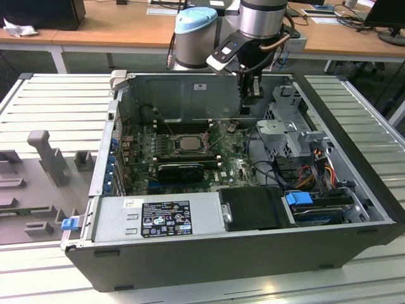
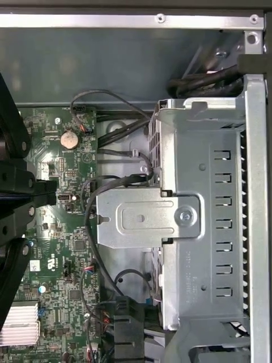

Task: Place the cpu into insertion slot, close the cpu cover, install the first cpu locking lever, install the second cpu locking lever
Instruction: 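Close the cpu cover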

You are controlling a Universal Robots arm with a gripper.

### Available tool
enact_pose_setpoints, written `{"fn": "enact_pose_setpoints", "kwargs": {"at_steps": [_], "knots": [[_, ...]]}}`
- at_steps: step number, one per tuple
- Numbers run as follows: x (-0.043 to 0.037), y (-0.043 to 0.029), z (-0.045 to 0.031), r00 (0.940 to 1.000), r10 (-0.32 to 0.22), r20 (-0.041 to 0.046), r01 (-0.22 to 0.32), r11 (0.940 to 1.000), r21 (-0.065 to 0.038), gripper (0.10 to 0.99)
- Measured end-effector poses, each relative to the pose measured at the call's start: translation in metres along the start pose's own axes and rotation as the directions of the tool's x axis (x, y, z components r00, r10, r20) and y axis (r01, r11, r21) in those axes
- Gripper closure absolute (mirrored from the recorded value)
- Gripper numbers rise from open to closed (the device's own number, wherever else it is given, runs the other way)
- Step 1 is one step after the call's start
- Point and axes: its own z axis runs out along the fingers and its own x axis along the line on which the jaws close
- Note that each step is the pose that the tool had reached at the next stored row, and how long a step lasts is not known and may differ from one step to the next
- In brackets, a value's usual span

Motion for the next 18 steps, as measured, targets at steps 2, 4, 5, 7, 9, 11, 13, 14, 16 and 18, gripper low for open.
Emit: {"fn": "enact_pose_setpoints", "kwargs": {"at_steps": [2,4,5,7,9,11,13,14,16,18], "knots": [[0.0001,0.0039,0.0001,1.0,0.0,0.0004,0.0,1.0,0.0,0.98],[0.0002,0.0061,0.0002,1.0,0.0,0.0004,0.0,1.0,0.001,0.98],[0.0002,0.0062,-0.0004,1.0,0.0,0.0008,0.0,1.0,0.001,0.98],[0.0002,0.0063,-0.0016,1.0,0.0,0.0004,0.0,1.0,0.001,0.98],[0.0003,0.0083,-0.0017,1.0,0.0,0.0003,0.0,1.0,0.001,0.98],[0.0003,0.0093,-0.0022,1.0,0.0,0.0008,0.0,1.0,0.001,0.98],[0.0003,0.0097,-0.0027,1.0,0.0,0.0002,0.0,1.0,0.001,0.98],[0.0003,0.0094,-0.0006,1.0,0.0,-0.0008,0.0,1.0,0.001,0.98],[0.0,0.0087,0.0046,1.0,0.0,-0.0012,0.0,1.0,0.001,0.98],[-0.0003,0.0024,0.0118,1.0,0.0,-0.0013,0.0,1.0,0.001,0.98]]}}
